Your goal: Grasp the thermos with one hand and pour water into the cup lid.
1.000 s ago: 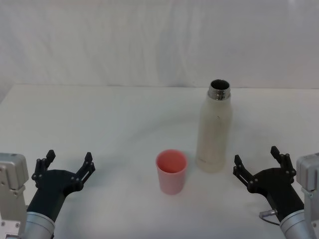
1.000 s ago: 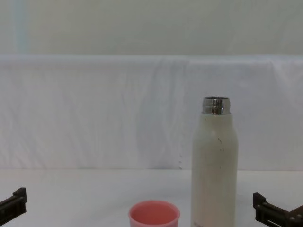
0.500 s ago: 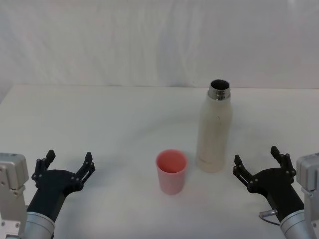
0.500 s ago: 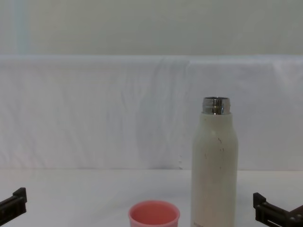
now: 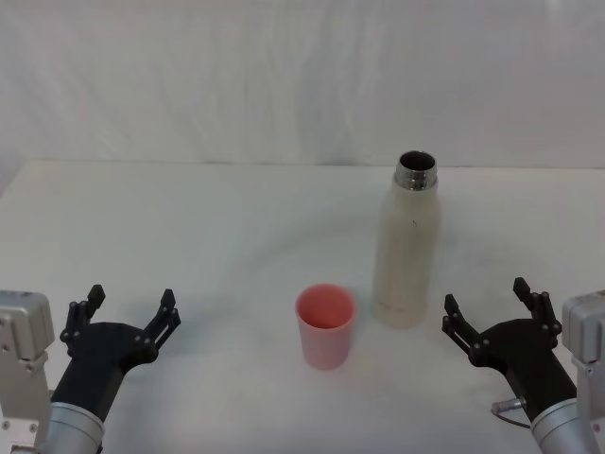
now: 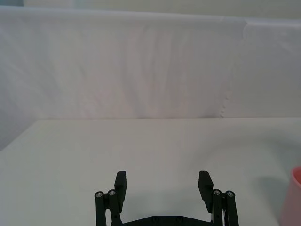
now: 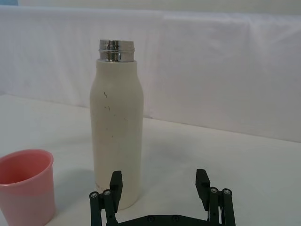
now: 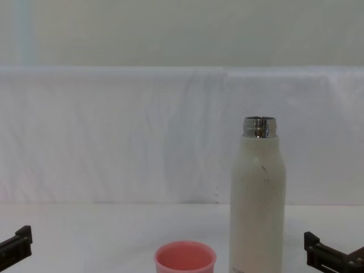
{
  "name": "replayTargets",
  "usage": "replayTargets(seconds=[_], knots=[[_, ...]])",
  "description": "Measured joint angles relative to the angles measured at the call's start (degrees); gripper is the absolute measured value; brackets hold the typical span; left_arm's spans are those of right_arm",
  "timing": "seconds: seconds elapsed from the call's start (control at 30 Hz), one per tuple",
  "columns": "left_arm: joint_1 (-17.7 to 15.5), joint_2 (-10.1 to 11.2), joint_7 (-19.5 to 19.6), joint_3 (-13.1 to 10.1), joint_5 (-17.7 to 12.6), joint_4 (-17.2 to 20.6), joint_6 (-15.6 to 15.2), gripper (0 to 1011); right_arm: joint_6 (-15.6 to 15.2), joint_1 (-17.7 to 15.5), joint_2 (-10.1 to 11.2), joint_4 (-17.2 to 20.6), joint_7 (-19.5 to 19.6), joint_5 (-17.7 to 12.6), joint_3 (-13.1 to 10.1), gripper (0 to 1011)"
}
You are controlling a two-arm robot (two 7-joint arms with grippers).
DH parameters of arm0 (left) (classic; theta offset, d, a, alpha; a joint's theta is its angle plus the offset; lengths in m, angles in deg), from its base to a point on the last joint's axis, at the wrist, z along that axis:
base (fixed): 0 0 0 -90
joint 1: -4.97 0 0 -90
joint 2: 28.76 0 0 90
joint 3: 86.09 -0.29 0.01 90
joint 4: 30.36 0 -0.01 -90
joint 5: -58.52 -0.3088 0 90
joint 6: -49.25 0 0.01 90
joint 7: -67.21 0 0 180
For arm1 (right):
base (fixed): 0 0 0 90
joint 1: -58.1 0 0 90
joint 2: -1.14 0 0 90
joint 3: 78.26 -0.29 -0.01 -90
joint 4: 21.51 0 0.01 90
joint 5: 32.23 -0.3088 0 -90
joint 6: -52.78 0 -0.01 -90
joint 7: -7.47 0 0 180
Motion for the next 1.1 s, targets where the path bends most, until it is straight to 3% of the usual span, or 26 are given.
replayTargets(seconds=[0.53, 1.1], knots=[[0.0, 0.0, 0.0, 0.0, 0.0, 0.0, 0.0, 1001, 0.0, 0.0, -0.1, 0.0, -0.1, 0.0, -0.1, 1003], [0.0, 0.0, 0.0, 0.0, 0.0, 0.0, 0.0, 1001, -5.5, 1.0, -1.7, 1.6, -7.0, -2.5, -2.5, 1003]])
